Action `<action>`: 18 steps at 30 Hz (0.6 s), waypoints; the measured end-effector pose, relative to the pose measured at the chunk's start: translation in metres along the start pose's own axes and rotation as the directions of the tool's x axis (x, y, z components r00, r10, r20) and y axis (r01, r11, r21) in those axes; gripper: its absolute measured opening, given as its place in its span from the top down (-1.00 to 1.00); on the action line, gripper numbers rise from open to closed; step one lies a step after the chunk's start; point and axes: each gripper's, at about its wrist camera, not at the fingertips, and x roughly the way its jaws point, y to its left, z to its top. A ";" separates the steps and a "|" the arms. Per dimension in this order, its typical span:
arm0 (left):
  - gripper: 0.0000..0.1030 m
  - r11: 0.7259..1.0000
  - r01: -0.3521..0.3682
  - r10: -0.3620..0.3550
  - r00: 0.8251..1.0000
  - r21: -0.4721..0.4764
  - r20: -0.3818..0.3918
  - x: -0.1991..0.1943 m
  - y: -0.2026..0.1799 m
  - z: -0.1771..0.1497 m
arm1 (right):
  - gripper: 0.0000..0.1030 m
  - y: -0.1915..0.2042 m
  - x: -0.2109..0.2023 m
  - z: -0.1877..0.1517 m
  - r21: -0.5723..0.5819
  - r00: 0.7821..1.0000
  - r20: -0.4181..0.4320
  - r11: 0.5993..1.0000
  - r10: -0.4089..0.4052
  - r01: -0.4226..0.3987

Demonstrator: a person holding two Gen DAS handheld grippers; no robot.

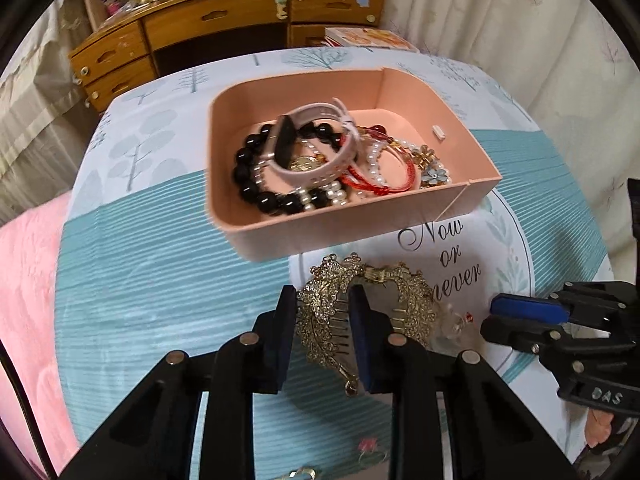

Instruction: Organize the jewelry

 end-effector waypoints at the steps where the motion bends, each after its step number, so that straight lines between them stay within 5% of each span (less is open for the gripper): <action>1: 0.53 1.000 0.002 -0.002 1.000 -0.010 0.003 -0.004 0.003 -0.003 | 0.59 0.003 0.000 0.000 -0.013 1.000 0.005 1.000 -0.005 0.005; 12: 0.53 0.994 0.043 -0.034 0.996 -0.105 0.086 -0.053 0.045 -0.028 | 0.59 0.043 0.004 -0.011 -0.225 0.990 0.088 0.966 -0.109 0.126; 18: 0.53 0.991 0.067 -0.052 0.991 -0.119 0.120 -0.072 0.055 -0.033 | 0.60 0.054 0.017 -0.010 -0.277 0.984 0.066 0.944 -0.164 0.176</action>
